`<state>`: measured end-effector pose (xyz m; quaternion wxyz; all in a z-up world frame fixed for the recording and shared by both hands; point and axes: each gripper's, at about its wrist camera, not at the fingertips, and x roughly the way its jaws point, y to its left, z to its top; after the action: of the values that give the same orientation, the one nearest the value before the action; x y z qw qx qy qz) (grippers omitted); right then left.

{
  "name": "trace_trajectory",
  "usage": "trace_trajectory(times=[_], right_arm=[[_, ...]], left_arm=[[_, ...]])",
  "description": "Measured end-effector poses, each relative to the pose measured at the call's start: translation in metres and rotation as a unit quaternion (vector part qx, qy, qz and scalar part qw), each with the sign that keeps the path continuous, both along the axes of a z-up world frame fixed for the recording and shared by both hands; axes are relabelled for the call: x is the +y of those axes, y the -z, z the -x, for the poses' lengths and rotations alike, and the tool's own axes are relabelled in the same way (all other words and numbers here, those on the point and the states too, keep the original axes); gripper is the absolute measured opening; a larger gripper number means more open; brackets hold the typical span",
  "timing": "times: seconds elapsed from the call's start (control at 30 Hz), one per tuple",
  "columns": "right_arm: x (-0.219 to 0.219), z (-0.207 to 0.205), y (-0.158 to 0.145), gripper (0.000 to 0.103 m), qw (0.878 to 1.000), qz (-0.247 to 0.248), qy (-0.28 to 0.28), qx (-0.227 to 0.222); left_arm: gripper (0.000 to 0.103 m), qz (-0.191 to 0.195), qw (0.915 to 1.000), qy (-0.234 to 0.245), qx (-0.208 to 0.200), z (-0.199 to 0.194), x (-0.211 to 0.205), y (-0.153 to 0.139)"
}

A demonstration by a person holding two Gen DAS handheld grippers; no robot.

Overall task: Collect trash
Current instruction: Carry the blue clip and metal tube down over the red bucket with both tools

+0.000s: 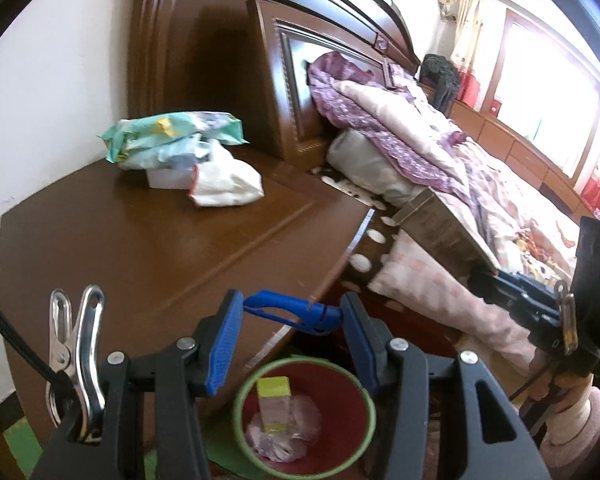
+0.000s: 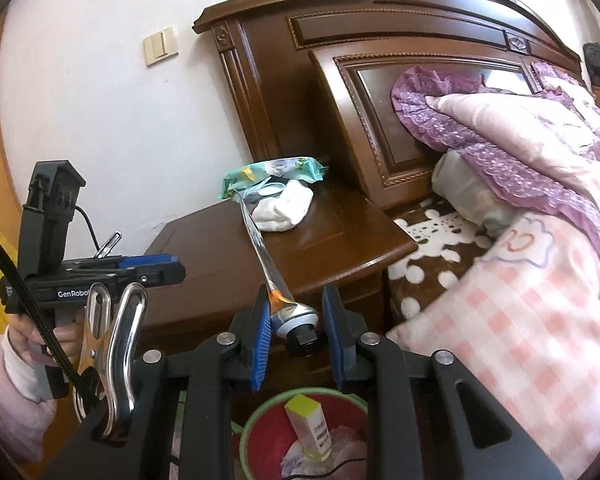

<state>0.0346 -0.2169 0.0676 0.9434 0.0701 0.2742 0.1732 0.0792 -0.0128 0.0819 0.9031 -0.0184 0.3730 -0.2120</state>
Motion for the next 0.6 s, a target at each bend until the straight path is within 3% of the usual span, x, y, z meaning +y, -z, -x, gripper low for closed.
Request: trace_trajectory(times=[0.3, 0.6], right_arm=[[-0.002, 0.028, 0.015, 0.025, 0.999, 0.010, -0.007, 0.045], [0.004, 0.042, 0.054, 0.025, 0.995, 0.045, 0.007, 0.087]], left_arm=[[0.053, -0.013, 0.9999, 0.003, 0.001, 0.034, -0.022, 0.007], [0.053, -0.023, 0.9997, 0.010, 0.008, 0.065, -0.042, 0.035]])
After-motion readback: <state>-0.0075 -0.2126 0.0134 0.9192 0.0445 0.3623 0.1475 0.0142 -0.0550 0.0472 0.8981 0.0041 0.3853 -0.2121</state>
